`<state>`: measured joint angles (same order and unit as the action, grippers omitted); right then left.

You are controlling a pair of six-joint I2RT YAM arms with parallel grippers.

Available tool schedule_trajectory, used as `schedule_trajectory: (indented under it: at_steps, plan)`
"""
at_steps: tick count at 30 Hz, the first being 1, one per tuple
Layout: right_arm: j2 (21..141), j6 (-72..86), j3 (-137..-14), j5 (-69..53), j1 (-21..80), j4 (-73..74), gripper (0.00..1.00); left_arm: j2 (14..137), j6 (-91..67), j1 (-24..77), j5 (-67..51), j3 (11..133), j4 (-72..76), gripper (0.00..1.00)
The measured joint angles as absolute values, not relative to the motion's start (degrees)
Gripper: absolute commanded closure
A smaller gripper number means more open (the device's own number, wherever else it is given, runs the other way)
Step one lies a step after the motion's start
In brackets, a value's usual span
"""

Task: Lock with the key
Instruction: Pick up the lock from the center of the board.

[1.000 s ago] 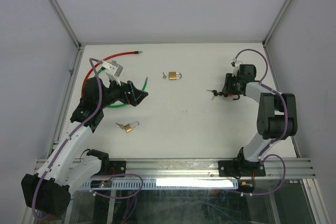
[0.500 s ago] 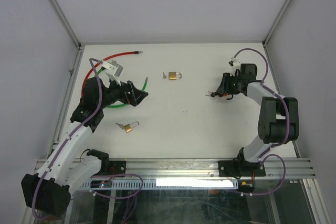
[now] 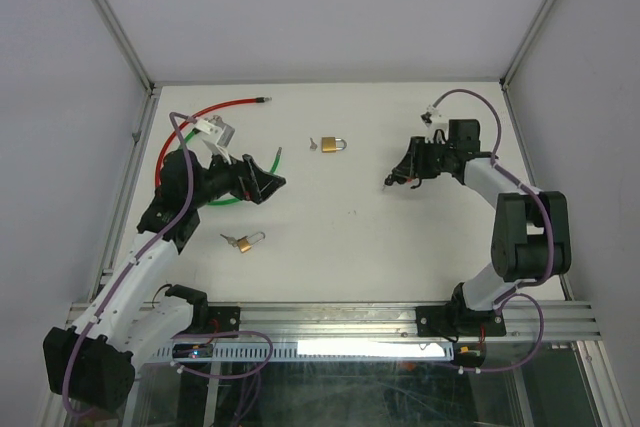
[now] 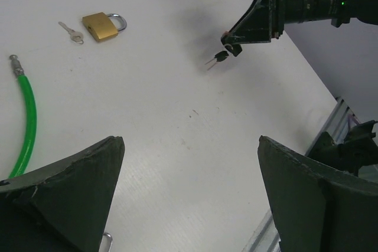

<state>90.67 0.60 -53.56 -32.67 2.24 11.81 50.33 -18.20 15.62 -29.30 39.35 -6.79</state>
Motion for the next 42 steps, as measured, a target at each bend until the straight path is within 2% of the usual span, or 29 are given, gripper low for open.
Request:
schedule_trajectory:
  at_steps: [6,9,13,16,19,24,30,42]
  plan:
    - [90.41,3.81,-52.45,-37.15,8.08,10.07,0.97,52.27,-24.14,15.35,-35.33,35.94,0.45,0.01]
    - [90.35,5.26,-51.64,-39.31,10.94,9.23,0.97,51.59,-28.23,18.48,-33.82,30.94,6.44,0.01]
    - [90.35,6.66,-51.2,-41.3,13.41,8.67,0.97,48.42,-28.51,34.0,-24.56,23.86,15.0,0.01]
    - [90.37,7.29,-51.09,-42.04,15.16,8.25,0.97,48.27,-22.48,45.1,-15.38,18.41,25.47,0.01]
    - [90.37,7.57,-51.07,-42.48,16.97,7.88,0.97,53.36,-15.7,49.84,-9.17,13.78,36.93,0.01]
    - [90.37,7.62,-51.07,-42.7,19.57,7.49,0.97,71.22,-7.79,51.79,-2.57,10.48,54.65,0.01]
    - [90.39,7.62,-51.07,-42.78,20.4,7.49,0.97,84.47,-5.93,51.79,2.59,16.6,63.99,0.01]
    - [90.5,7.6,-51.07,-42.76,21.19,7.51,0.96,96.51,-5.91,51.79,4.14,24.53,69.17,0.01]
